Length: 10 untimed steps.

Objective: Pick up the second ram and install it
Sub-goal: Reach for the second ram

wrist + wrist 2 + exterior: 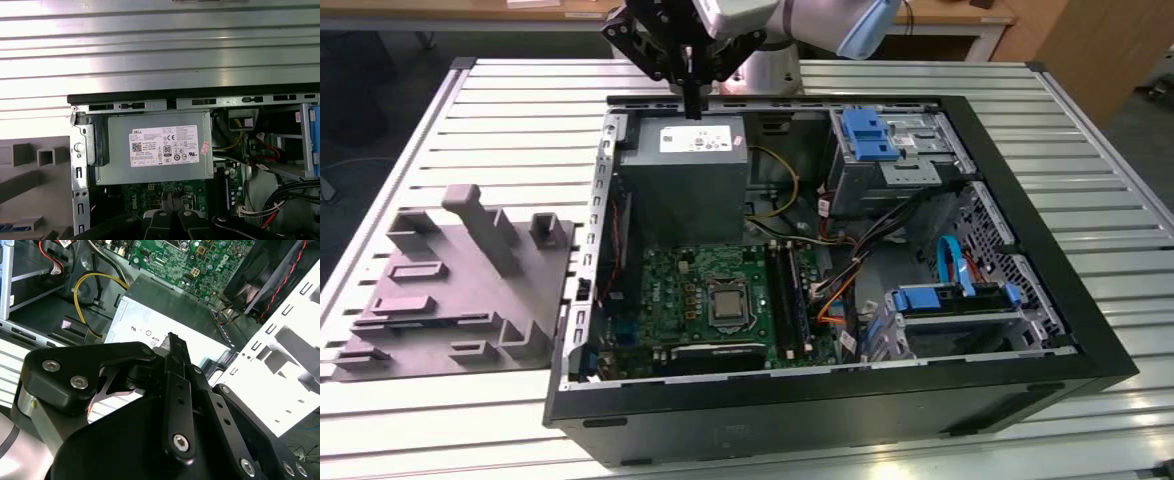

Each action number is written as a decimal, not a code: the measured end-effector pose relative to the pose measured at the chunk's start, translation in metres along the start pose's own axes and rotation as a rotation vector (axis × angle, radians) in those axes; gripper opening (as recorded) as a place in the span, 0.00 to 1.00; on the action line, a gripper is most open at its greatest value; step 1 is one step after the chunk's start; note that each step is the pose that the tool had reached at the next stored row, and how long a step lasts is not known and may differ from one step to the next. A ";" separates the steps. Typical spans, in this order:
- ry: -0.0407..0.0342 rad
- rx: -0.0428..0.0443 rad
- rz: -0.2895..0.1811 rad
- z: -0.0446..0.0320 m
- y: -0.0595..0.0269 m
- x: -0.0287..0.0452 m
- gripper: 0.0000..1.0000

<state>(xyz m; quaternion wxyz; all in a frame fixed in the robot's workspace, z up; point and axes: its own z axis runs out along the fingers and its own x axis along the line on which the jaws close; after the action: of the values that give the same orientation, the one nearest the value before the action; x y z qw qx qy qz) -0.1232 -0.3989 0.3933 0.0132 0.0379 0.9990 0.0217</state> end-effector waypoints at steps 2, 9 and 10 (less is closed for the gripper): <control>-0.0006 -0.0001 0.000 0.0000 -0.0002 0.0029 0.10; -0.0033 -0.0002 0.000 -0.0002 -0.0014 0.0185 0.10; -0.0037 -0.0003 0.000 -0.0002 -0.0016 0.0207 0.10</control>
<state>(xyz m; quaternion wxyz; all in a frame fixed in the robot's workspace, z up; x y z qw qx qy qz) -0.1440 -0.3989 0.3929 0.0150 0.0378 0.9989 0.0218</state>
